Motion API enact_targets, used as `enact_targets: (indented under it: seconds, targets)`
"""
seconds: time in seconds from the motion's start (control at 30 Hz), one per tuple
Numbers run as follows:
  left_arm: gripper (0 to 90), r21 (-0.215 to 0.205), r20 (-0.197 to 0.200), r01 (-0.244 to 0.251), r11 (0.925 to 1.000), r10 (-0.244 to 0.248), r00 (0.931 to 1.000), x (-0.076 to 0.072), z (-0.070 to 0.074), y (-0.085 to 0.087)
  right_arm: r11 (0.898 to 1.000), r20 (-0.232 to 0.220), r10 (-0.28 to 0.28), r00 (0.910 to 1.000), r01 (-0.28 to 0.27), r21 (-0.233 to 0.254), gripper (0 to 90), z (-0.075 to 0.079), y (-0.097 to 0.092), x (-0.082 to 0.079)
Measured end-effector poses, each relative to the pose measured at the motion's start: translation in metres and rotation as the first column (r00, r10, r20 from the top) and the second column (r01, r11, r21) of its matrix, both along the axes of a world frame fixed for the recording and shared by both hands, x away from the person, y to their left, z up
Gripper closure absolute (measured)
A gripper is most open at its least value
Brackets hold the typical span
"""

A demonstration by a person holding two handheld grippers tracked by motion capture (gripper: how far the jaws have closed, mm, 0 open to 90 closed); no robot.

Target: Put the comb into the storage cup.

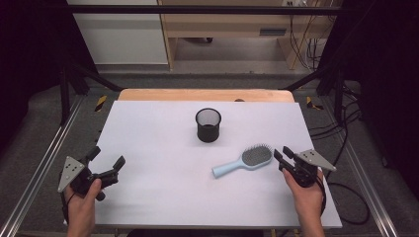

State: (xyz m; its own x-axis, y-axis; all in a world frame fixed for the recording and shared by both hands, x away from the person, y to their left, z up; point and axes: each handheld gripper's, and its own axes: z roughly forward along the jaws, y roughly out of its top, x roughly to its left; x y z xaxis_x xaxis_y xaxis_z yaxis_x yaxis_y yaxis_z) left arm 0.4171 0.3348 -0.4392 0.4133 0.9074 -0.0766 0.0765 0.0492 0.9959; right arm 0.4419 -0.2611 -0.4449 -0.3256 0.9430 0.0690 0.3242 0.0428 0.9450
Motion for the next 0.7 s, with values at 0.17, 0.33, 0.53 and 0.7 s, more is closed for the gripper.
enact_targets:
  seconds: [0.17,0.33,0.53,0.7]
  targets:
    - [1.8,0.007,-0.005,0.000,1.0000,0.000,1.0000,0.000,-0.001,0.001,0.999,0.016,-0.014,0.9998,0.015,-0.032,75.0,0.012,0.000,0.008]
    - [1.9,0.006,-0.002,0.006,1.0000,-0.006,1.0000,0.000,0.000,0.001,0.999,-0.019,-0.004,0.9998,0.004,-0.037,88.4,0.023,-0.006,0.031]
    - [2.0,0.005,-0.007,0.011,0.9999,-0.011,0.9999,0.002,0.000,0.000,1.000,-0.040,0.000,0.9992,-0.001,-0.023,90.0,0.027,-0.007,0.052]
    - [2.0,0.019,-0.001,0.018,0.9997,-0.018,0.9998,0.001,0.001,-0.002,0.999,-0.078,-0.016,0.9968,0.012,-0.051,90.0,0.019,-0.004,0.065]
